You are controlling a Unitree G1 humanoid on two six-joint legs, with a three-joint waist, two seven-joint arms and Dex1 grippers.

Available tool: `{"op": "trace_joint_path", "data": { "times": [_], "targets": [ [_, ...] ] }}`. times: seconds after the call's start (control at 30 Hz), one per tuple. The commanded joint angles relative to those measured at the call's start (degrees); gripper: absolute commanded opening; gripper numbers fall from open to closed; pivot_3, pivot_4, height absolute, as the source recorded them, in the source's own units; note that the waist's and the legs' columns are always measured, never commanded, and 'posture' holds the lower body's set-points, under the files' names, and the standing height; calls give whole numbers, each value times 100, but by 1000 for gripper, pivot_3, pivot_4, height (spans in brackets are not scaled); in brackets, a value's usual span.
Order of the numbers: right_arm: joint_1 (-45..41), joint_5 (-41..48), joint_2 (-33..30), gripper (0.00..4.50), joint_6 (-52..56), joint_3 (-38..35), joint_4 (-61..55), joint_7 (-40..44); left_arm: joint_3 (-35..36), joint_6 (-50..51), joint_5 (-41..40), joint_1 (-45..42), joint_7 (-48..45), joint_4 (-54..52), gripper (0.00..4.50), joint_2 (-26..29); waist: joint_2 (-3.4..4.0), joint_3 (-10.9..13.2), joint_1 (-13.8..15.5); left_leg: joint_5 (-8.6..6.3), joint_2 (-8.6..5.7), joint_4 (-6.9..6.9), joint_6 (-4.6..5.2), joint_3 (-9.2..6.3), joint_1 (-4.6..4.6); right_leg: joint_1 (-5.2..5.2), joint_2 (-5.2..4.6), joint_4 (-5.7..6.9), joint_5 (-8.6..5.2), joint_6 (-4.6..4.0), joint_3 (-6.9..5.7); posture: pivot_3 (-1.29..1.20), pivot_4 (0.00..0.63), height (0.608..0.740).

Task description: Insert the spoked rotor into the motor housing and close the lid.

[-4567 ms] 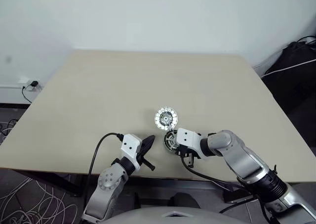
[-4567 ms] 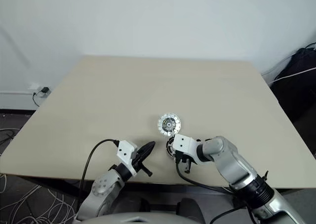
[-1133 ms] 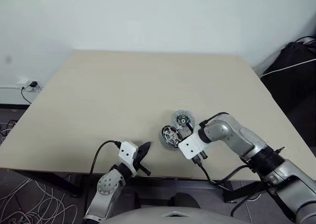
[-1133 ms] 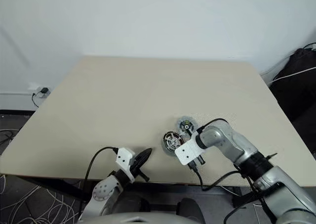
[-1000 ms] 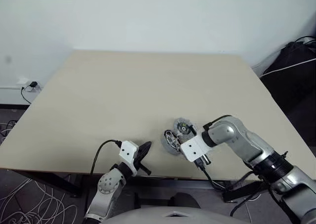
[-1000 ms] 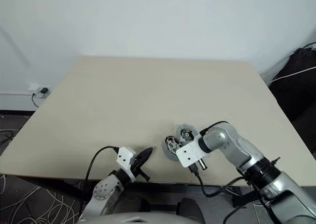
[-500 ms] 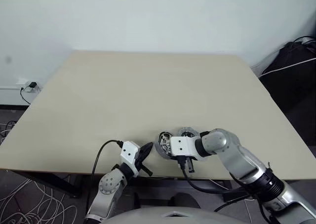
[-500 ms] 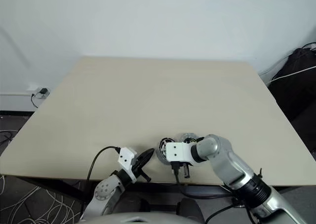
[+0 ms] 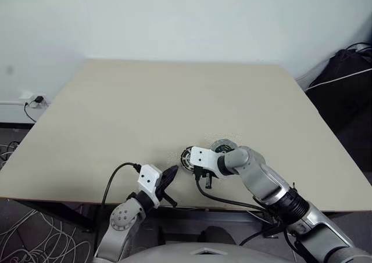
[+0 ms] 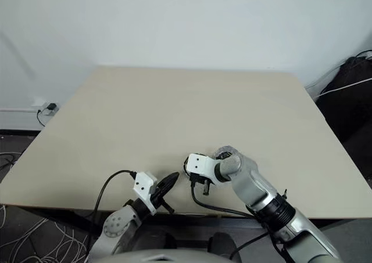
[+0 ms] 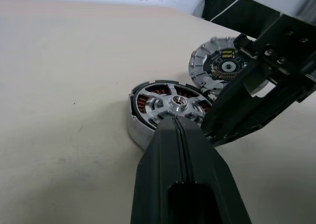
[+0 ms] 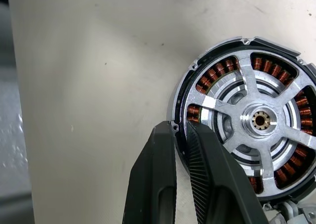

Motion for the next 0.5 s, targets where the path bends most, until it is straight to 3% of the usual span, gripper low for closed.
{"op": "trace_joint_path", "data": {
  "times": [0.03,0.17,0.43,0.5],
  "targets": [
    [-216,101,116,119,160,-155,41,-214,-98,122,57,4,44,-460,0,9,0,0,-24,0,1,0,0,0,2,0,0,0,3,-2,-1,0,0,740],
    [-291,264,287,119,318,-209,85,-353,-142,337,73,49,114,-738,0,23,0,0,-56,0,4,-2,0,-1,3,-2,0,2,7,-1,-9,0,0,740],
    [-365,374,346,2630,56,-224,-2,-716,-155,665,11,96,143,-1090,0,82,3,1,-65,0,6,-7,0,1,0,-10,1,3,7,-2,-23,0,0,740],
    [-408,484,421,2630,57,-320,-93,-783,-164,708,-18,103,113,-1126,0,98,3,2,-62,0,5,-6,0,5,-1,-11,1,2,7,-1,-21,0,0,740]
  ]
}}
